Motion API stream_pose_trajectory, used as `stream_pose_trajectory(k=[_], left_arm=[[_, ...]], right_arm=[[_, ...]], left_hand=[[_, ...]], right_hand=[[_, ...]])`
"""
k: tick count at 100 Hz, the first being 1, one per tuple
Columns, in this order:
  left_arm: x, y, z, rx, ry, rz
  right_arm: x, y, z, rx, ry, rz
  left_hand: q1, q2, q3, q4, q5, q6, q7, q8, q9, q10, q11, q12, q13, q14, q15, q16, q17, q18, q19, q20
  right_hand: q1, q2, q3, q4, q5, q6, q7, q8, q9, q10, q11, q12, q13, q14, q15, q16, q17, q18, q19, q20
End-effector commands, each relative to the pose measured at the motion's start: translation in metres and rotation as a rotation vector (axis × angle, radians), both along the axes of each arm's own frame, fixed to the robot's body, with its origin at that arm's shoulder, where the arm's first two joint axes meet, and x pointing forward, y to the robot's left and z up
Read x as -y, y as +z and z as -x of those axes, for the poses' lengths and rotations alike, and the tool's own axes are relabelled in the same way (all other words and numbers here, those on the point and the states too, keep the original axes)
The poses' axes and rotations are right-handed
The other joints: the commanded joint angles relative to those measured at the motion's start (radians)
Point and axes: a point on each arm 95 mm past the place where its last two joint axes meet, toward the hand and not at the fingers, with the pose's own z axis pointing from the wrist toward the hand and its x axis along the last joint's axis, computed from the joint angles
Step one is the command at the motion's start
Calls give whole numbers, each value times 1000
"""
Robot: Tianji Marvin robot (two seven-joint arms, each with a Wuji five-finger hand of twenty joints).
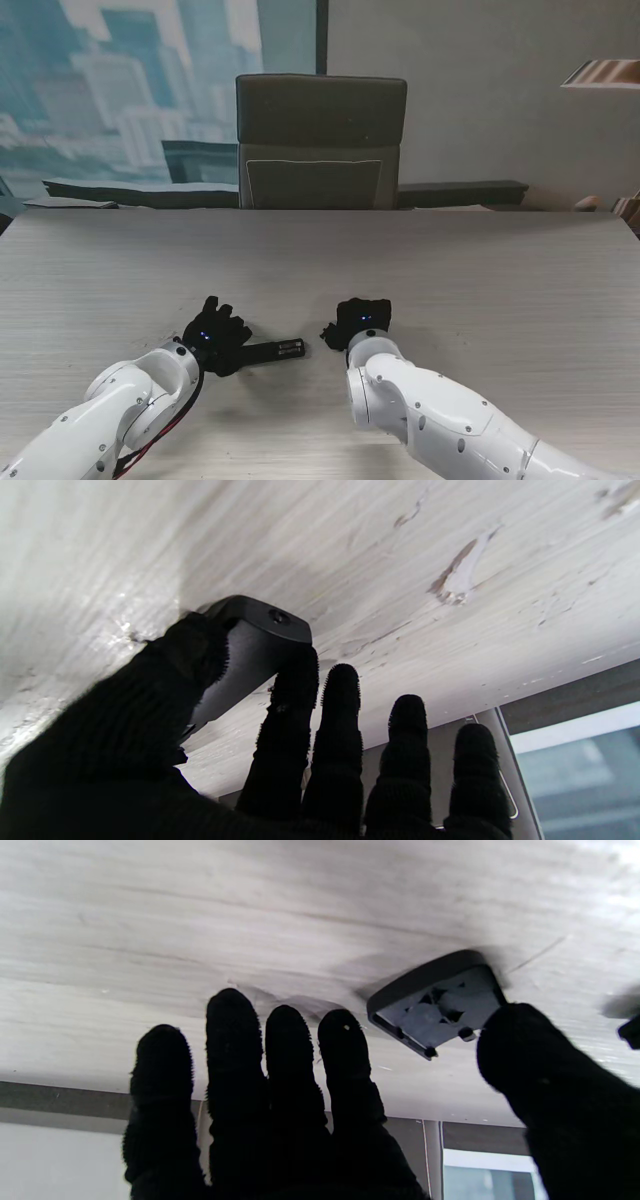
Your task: Install the batteries into the remote control and close the cover
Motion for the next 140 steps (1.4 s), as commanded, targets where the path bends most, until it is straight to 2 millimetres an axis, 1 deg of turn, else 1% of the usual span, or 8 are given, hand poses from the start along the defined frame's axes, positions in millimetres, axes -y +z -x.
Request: stream_pose_trajectory(k=[1,21,25,28,37,58,92,140], left_arm=[[-2,-15,8,-55,5,-23],[-3,-15,8,-55,7,-23],[-3,-15,8,-55,7,-23],[-3,-15,8,-56,7,-23],[-3,-15,8,-57,8,-22],[-2,-15,8,-54,6,-20],[1,-13,5,-18,-9,-13],[5,-12,0,8,-12,-10]], right_arm=[[1,-20,10,-70,6,13],[-6,-26,13,-78,53,11],[-7,-27,13,-78,61,4],[-8,-28,13,-75,68,-3],[-9,-27,13,-59,94,-17],[-11,-12,11,8,169,-63],[-26,16,3,112,307,-151],[-48,5,-19,40,359,-166]], left_hand=[[119,41,72,69,102,-186,107,43,-10,-7,-2,9,4,-3,-3,-10,-7,13,9,-16],[120,41,72,69,102,-186,108,43,-10,-8,-2,9,4,-2,-3,-10,-7,12,9,-16],[119,41,72,69,102,-186,107,43,-10,-8,-2,9,3,-4,-3,-10,-7,12,9,-16],[120,41,72,69,102,-186,107,43,-10,-8,-2,9,3,-4,-3,-10,-7,12,9,-16],[120,40,73,69,102,-185,108,43,-10,-7,-2,9,4,-1,-3,-10,-7,13,9,-16],[119,40,72,68,102,-185,107,43,-10,-8,-2,9,3,-3,-3,-10,-7,12,8,-16],[121,41,70,65,83,-195,95,39,-12,-8,-1,10,4,-2,-1,-9,-5,13,11,-15],[127,39,70,60,79,-197,83,43,-11,-9,0,10,4,-3,0,-9,-6,14,13,-16]], right_hand=[[36,-46,29,27,-21,-78,-178,-121,8,11,15,10,15,-11,19,20,6,-3,12,13],[163,-126,114,43,53,-93,-151,-122,87,-14,31,10,81,-21,41,18,47,1,21,13],[224,-153,132,-66,68,-124,-70,-284,125,-29,32,4,106,-24,52,3,59,2,25,8],[273,-168,132,-111,77,-153,-7,-354,155,-41,32,0,124,-27,56,-3,67,2,27,6],[366,-158,144,-130,129,-230,73,-406,231,-74,23,-25,165,-38,59,-13,91,-2,31,2],[370,-116,140,-128,169,-273,57,-424,248,-91,3,-70,167,-44,22,-35,79,6,0,-16],[366,-133,142,-134,238,-299,8,-445,308,-121,-61,-101,164,-57,-41,-61,58,12,-36,-38],[356,-121,132,-130,227,-306,6,-433,307,-126,-52,-83,170,-66,-26,-53,61,0,-31,-40]])
